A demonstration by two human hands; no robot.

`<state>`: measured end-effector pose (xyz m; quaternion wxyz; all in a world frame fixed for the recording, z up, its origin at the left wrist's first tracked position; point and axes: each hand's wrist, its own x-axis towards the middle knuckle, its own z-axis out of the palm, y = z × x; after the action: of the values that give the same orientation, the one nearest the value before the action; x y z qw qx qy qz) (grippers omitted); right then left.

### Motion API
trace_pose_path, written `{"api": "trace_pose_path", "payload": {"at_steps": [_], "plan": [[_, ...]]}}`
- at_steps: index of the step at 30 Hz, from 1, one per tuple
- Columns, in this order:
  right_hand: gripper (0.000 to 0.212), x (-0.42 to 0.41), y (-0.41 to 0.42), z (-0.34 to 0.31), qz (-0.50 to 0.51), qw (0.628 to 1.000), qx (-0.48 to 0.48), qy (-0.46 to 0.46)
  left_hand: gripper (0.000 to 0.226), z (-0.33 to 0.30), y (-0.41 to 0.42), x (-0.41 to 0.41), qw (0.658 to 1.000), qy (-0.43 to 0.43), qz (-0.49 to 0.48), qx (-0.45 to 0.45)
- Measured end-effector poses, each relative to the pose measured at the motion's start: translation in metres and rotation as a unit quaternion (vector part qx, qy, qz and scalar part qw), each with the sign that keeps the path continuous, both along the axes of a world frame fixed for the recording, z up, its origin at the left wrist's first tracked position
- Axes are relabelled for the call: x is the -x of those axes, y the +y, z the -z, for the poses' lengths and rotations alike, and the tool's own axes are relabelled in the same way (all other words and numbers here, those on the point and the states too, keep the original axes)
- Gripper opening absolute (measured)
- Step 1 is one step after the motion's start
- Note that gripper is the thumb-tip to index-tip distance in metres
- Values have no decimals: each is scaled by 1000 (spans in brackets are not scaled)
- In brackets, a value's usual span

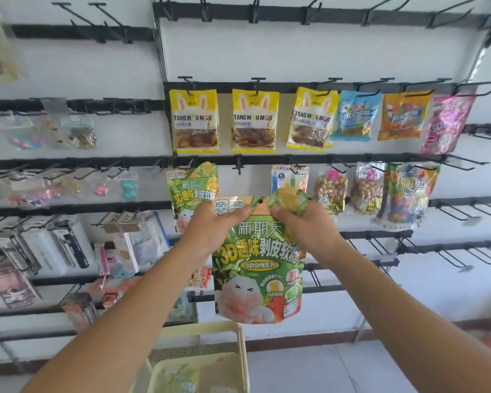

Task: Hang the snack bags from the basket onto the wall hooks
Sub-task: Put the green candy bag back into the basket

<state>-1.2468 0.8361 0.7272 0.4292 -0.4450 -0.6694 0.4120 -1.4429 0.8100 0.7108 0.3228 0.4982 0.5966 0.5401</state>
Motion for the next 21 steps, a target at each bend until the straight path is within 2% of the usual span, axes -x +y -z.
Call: {"api": "trace_pose_path", "payload": {"at_steps": [5,8,11,14,16,19,21], "plan": [[22,40,30,8,14,1000,-1,-19,102,8,29,40,1000,-4,15,3],[21,57,47,17,14,1000,5,-25,114,17,43,53,1000,3,15,5],[20,67,66,24,13,999,15,-26,103,26,58,62,1000,-3,-9,21],[16,73,87,33,12,1000,25,-7,122,40,84,70,1000,-1,-3,12],[14,75,101,37,7,999,34,12,109,41,98,70,1000,-20,-3,21],[12,77,130,41,-2,999,48,22,69,42,121,67,998,-41,-31,39],[13,79,150,41,4,998,52,19,64,45,141,68,997,-47,-45,44]]}}
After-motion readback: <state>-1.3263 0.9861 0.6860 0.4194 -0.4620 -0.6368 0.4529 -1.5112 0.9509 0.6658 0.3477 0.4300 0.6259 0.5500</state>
